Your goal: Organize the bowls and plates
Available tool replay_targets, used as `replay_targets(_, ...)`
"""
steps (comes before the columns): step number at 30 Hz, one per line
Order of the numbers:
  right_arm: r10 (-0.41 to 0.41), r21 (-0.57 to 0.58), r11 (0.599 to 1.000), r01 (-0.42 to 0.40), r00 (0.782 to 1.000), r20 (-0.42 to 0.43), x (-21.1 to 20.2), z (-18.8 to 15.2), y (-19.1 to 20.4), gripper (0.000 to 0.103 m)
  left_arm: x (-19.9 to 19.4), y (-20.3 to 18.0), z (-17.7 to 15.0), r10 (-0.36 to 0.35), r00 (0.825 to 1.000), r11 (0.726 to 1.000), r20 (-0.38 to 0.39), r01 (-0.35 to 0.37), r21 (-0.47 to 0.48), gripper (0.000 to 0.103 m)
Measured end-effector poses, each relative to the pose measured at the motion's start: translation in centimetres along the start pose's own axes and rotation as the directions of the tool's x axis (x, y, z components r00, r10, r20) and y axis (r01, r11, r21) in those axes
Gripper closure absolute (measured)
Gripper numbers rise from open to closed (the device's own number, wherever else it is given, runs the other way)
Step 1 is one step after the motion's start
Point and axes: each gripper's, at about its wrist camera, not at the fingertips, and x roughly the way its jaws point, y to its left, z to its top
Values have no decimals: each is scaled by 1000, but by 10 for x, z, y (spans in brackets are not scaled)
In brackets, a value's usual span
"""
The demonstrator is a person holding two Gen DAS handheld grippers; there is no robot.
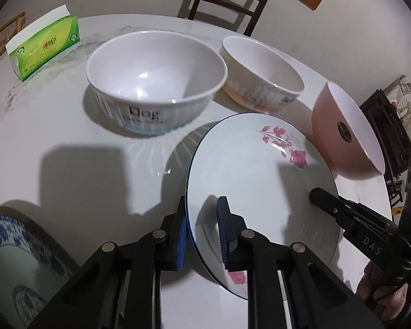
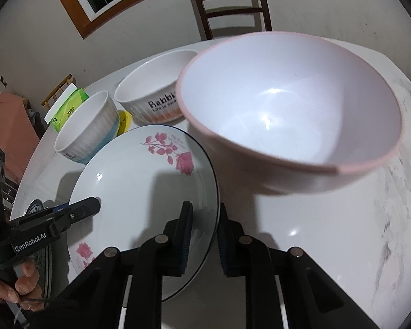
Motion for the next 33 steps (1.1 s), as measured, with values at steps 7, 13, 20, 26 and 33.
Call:
replay_targets(7,-2,5,1000,2,1000,-30,-12,-18,0,86,-9,-5,-19,1,1000,1000,-24,-1,7,87)
replay_targets(13,-7,5,1000,7,1000,-27,-18,-31,5,86,-17,-9,-32,12,1000,1000,-28,-11,18,87)
replay_targets(20,-15,-9,1000,15,1000,-18,-25,-43,16,86,-24,-8,-43,6,1000,1000,-22,-6,17,87)
replay_targets(26,-20,-6,1000,20,1000,-8,-32,-47,19,86,-27,-10,-47,5,1000,1000,-15,-5,25,88)
replay_targets(33,-22,-7,1000,23,1000,12,-43,-49,19,86,-35,-12,-47,-3,1000,999,0,3,33,87)
